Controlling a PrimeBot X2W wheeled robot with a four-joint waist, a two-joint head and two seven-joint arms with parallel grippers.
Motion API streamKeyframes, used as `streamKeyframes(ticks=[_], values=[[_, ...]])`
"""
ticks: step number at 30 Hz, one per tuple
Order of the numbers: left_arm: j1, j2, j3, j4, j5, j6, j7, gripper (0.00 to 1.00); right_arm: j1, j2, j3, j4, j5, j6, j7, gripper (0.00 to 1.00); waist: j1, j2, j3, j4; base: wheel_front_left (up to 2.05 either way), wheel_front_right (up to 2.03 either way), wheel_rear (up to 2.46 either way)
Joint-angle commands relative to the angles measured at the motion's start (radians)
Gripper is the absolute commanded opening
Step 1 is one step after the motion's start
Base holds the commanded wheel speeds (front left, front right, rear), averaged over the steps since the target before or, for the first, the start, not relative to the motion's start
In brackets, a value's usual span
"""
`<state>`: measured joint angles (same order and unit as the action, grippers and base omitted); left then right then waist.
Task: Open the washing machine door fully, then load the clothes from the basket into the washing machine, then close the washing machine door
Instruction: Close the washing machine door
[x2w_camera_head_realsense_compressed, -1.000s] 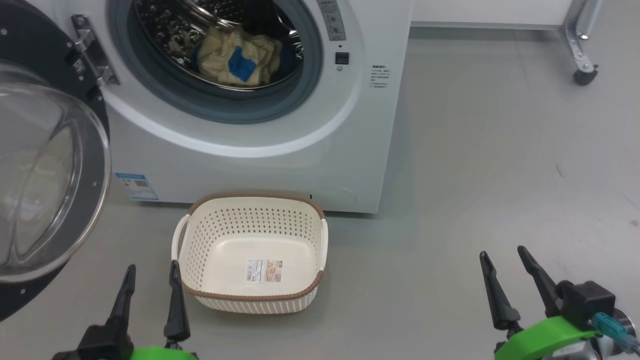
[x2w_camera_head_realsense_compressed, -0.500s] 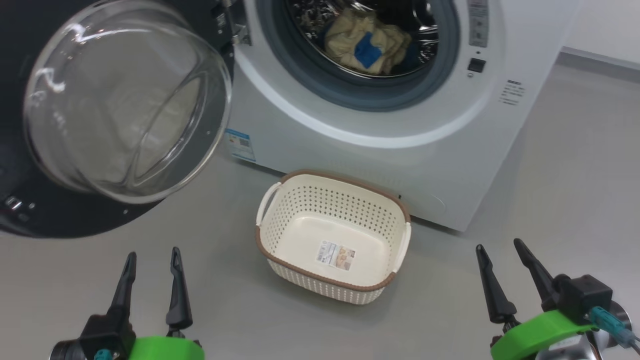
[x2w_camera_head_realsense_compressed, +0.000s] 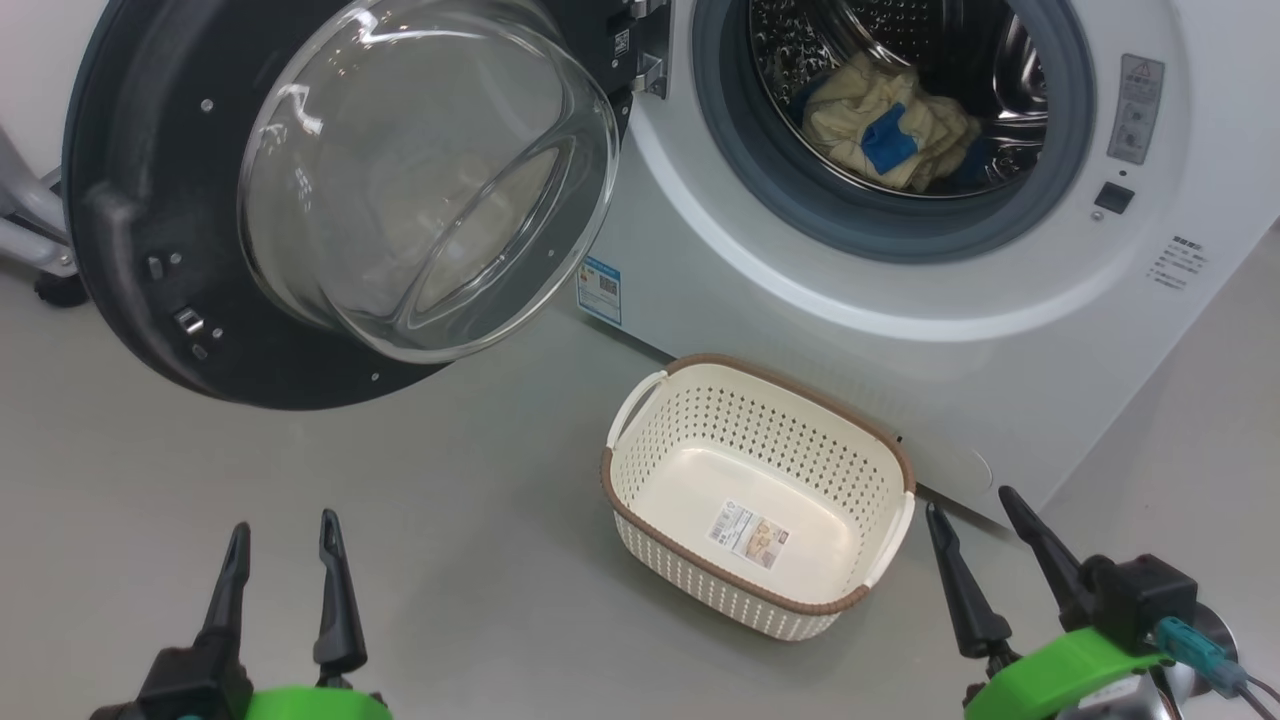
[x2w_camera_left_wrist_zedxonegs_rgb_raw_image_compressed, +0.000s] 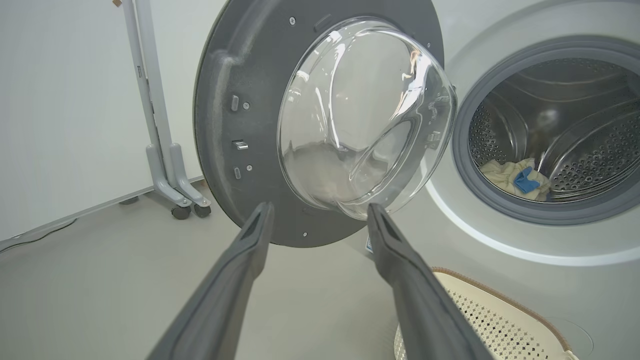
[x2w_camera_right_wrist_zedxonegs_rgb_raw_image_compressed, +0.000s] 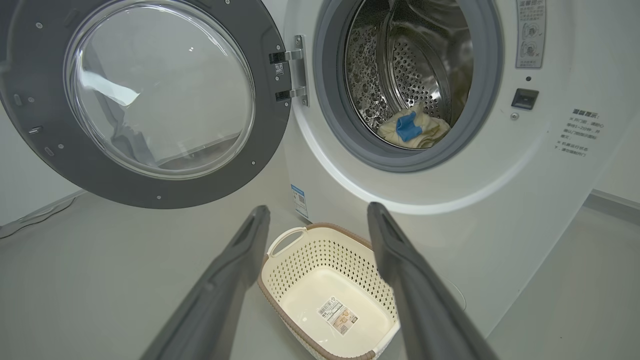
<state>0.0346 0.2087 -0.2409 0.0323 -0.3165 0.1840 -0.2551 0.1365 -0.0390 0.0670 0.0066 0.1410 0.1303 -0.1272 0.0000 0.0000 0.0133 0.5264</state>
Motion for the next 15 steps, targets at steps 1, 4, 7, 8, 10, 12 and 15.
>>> streamKeyframes(ticks=[1,4,7,8,10,12,15], values=[[-0.031,0.008,0.043,-0.038,0.013,-0.005,-0.007,1.0,-0.038,-0.011,0.021,-0.029,0.005,0.0,-0.001,1.0,0.0,0.0,-0.003,-0.001,0.0,0.0,0.0],[-0.026,0.007,0.049,-0.042,0.016,-0.005,-0.007,1.0,-0.035,-0.011,0.024,-0.027,0.007,0.0,0.0,1.0,0.0,0.0,-0.009,-0.004,0.0,0.0,0.0],[-0.025,0.007,0.055,-0.042,0.018,-0.006,-0.007,1.0,-0.032,-0.011,0.026,-0.024,0.009,0.0,-0.001,1.0,0.0,0.0,-0.014,-0.007,0.0,0.0,0.0],[-0.025,0.006,0.055,-0.042,0.018,-0.007,-0.007,1.0,-0.031,-0.011,0.027,-0.024,0.01,0.0,-0.002,1.0,0.0,0.0,-0.016,-0.008,0.0,0.0,0.0],[-0.026,0.006,0.056,-0.042,0.02,-0.01,-0.007,1.0,-0.028,-0.011,0.028,-0.023,0.011,0.0,-0.003,1.0,0.0,0.0,-0.019,-0.01,0.0,0.0,0.0],[-0.027,0.007,0.058,-0.04,0.022,-0.012,-0.007,1.0,-0.026,-0.011,0.029,-0.024,0.011,0.0,-0.004,1.0,0.0,0.0,-0.021,-0.014,0.0,0.0,0.0],[-0.029,0.007,0.062,-0.043,0.017,-0.021,-0.007,1.0,-0.024,-0.011,0.028,-0.025,0.012,0.0,-0.004,1.0,0.0,0.0,-0.022,-0.02,0.0,0.0,0.0]])
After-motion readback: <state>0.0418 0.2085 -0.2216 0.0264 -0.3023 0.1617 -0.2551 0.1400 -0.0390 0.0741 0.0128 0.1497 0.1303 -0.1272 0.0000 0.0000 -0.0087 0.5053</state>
